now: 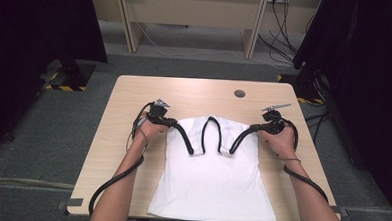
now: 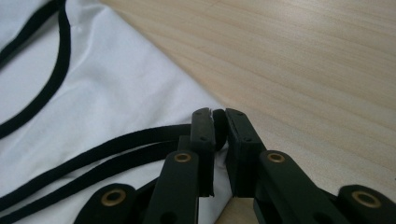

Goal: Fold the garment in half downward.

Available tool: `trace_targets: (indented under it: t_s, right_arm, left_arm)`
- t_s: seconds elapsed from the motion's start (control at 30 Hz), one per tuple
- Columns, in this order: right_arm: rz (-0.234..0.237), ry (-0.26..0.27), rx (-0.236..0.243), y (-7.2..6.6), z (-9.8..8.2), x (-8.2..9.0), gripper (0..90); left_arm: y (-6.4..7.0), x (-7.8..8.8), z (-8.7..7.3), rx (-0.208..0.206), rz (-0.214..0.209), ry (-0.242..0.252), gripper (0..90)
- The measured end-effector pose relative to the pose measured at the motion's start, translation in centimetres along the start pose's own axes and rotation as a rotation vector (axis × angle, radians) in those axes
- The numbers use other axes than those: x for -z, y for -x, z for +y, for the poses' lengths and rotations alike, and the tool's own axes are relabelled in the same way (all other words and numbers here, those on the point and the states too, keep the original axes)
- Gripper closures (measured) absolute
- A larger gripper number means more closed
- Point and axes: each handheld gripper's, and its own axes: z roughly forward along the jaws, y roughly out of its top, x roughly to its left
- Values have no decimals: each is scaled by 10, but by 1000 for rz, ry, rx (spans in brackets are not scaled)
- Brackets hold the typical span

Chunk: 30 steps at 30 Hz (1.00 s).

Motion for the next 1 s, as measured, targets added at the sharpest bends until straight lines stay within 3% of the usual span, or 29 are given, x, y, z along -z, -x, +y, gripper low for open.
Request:
trace_targets:
  t_s: [0.03, 0.07, 0.1, 0.2, 0.23, 0.3, 0.57, 0.67, 1.0]
  right_arm:
    - [0, 0, 0, 0, 0, 0, 837]
    - [32, 25, -28, 3, 5, 7, 837]
    - [32, 25, -28, 3, 5, 7, 838]
    - [52, 55, -50, 4, 11, 15, 838]
    - [52, 55, -50, 4, 11, 15, 838]
    - [60, 71, -55, 4, 16, 20, 838]
    - [67, 105, -44, -1, 29, 32, 838]
    - [67, 116, -44, -2, 34, 35, 838]
    - [60, 149, -27, -7, 49, 49, 838]
  left_arm:
    - [0, 0, 0, 0, 0, 0, 820]
    - [0, 0, 0, 0, 0, 0, 820]
    - [-2, 5, 9, -30, 1, 29, 820]
    - [-2, 5, 9, -30, 1, 29, 818]
    - [1, 9, 14, 3, 18, 21, 818]
    - [2, 13, 20, -8, 16, 33, 818]
    - [2, 18, 28, -6, 19, 71, 820]
    - [3, 25, 37, -16, 23, 100, 820]
    - [6, 35, 50, -48, 44, 124, 817]
